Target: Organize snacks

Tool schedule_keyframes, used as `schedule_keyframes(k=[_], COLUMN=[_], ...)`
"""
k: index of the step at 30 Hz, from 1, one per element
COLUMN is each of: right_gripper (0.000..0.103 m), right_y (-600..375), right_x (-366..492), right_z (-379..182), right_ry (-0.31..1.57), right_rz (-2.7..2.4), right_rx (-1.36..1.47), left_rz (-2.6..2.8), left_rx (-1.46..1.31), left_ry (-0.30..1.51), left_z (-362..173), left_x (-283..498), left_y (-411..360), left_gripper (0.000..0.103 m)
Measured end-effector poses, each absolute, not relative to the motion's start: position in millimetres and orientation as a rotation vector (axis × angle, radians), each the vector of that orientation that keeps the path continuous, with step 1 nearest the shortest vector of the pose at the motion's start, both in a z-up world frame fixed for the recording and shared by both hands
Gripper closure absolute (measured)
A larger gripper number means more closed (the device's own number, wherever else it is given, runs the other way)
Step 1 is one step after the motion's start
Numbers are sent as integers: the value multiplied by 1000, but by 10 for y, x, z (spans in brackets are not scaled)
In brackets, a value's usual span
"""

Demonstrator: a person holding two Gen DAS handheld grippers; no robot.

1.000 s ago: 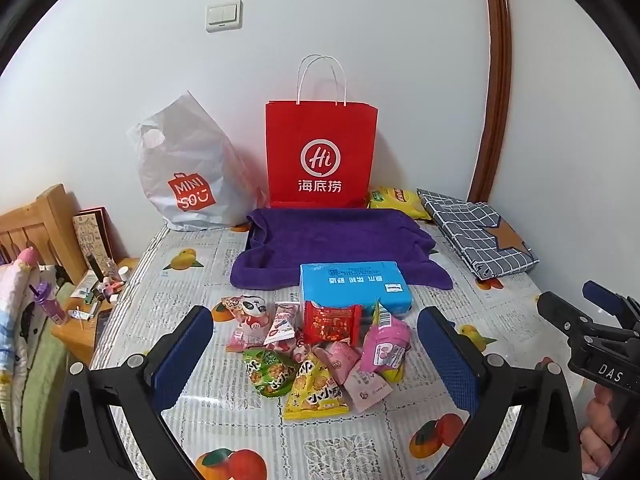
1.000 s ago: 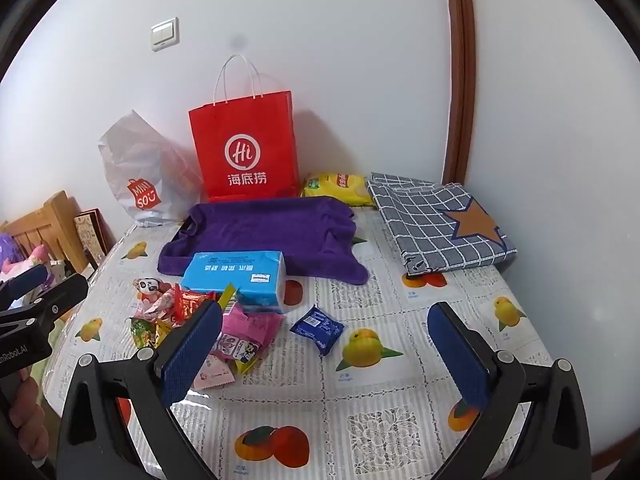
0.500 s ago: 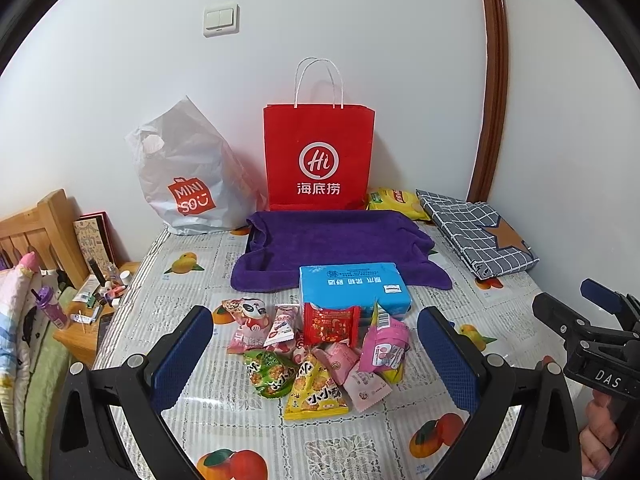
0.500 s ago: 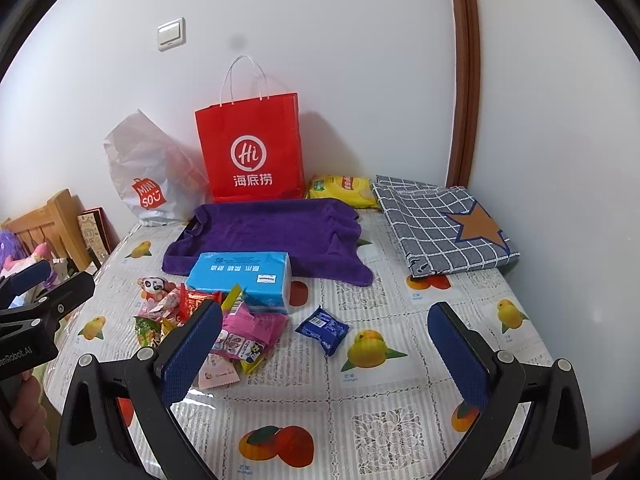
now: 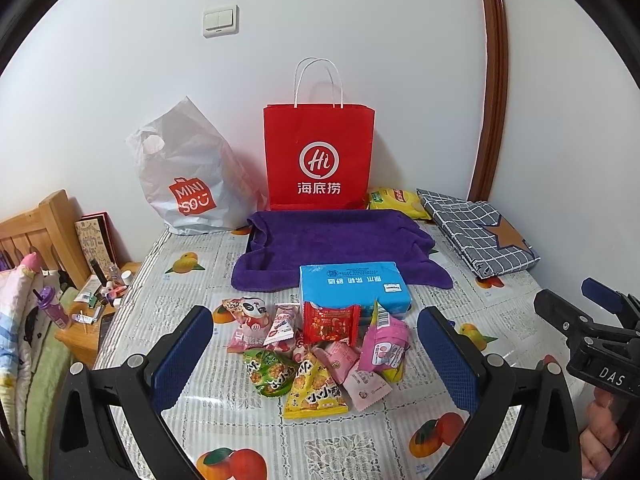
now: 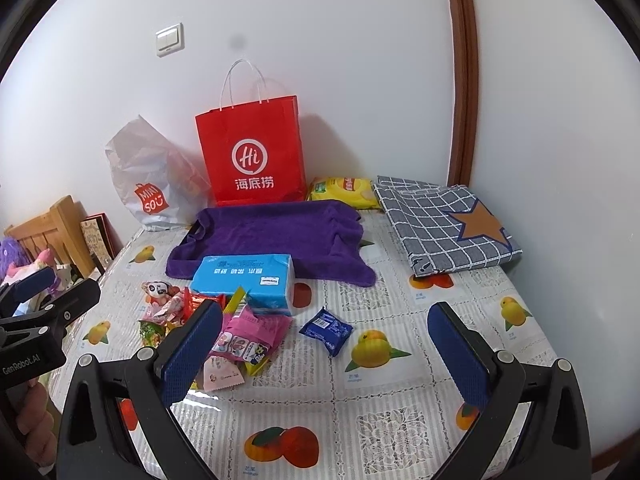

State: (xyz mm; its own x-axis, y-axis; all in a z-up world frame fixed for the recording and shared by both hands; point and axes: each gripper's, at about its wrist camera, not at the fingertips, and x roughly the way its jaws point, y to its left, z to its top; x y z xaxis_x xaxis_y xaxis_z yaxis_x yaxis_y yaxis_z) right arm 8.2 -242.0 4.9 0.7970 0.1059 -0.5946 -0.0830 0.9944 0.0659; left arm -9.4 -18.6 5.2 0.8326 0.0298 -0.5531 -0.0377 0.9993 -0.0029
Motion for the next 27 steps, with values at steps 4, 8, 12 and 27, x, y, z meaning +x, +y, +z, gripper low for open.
schedule_keyframes(k=[4, 8, 12, 27], right_gripper=[1, 1, 1, 1], right_y=[-2420, -2411, -2414, -2362], right_x=[82, 74, 68, 44], right_z=[51, 53, 47, 46], right_ry=[640, 637, 639, 632], right_rz=[105, 106, 111, 120], right_rx=[49, 41, 47, 36], left_rz=[37, 35, 36, 38], left_rx=[-15, -10, -13, -11], left_ry=[587, 584, 583, 581], left_z=[50, 54, 49, 67], left_x=[-93, -96, -108, -106], left_y=[-185, -196, -203, -208], left_gripper=[0, 0, 0, 0])
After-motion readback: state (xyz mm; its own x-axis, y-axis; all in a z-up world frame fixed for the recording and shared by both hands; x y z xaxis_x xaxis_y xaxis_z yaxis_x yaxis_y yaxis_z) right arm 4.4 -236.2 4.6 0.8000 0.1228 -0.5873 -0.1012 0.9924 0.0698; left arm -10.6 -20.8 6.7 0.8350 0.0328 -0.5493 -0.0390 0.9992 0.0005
